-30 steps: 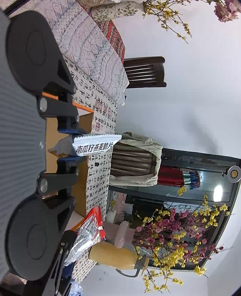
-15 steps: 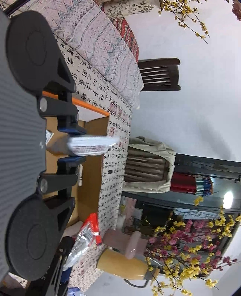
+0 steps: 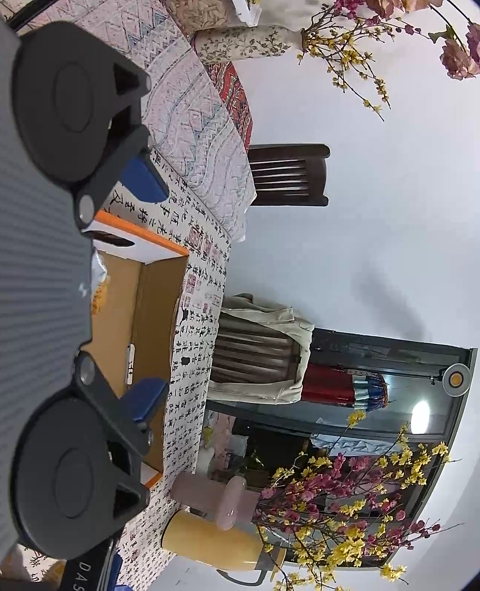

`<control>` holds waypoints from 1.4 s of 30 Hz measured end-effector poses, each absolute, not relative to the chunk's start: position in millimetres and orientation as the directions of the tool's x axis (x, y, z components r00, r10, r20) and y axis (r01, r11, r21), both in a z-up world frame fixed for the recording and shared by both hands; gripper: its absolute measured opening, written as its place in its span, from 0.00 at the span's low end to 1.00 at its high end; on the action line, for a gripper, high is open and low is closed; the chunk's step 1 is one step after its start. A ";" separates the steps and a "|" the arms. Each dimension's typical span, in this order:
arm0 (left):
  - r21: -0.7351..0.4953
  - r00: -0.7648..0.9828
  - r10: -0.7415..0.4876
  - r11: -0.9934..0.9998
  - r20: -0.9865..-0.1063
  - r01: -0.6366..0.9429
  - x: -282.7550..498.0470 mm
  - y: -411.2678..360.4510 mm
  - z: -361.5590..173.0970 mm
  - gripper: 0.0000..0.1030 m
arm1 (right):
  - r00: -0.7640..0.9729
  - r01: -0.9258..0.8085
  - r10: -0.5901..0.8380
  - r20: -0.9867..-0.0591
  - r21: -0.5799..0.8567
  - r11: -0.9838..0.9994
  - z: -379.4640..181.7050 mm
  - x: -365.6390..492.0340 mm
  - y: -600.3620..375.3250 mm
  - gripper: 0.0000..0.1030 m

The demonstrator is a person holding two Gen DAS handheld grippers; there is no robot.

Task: Organize snacks
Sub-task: 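Open both grippers to release the packets into the box, then grasp the green-and-white bar packet with the right gripper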

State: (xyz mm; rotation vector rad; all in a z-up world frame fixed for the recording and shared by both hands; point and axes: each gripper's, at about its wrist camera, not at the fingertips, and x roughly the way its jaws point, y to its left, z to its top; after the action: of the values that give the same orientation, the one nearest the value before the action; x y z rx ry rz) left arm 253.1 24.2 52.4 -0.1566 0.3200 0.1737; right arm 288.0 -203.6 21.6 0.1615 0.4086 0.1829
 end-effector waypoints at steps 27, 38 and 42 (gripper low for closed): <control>-0.123 0.957 0.125 0.979 -0.260 -0.161 163.7 22.9 97.5 1.00 | 0.945 -0.192 0.214 -0.247 0.111 0.975 70.1 195.7 -191.5 1.00; -0.115 0.951 0.134 0.979 -0.279 -0.171 101.9 33.2 91.9 1.00 | 0.933 -0.186 0.208 -0.293 0.103 0.977 56.5 133.4 -194.1 1.00; -0.105 0.943 0.140 0.978 -0.303 -0.179 86.6 36.8 83.9 1.00 | 0.918 -0.186 0.209 -0.336 0.102 0.977 42.9 116.1 -195.9 1.00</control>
State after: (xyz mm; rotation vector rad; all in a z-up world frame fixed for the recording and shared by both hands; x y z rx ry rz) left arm 86.6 36.8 83.9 -0.1317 0.2989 0.1635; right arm 116.1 -195.9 42.9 0.0687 0.3523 0.2031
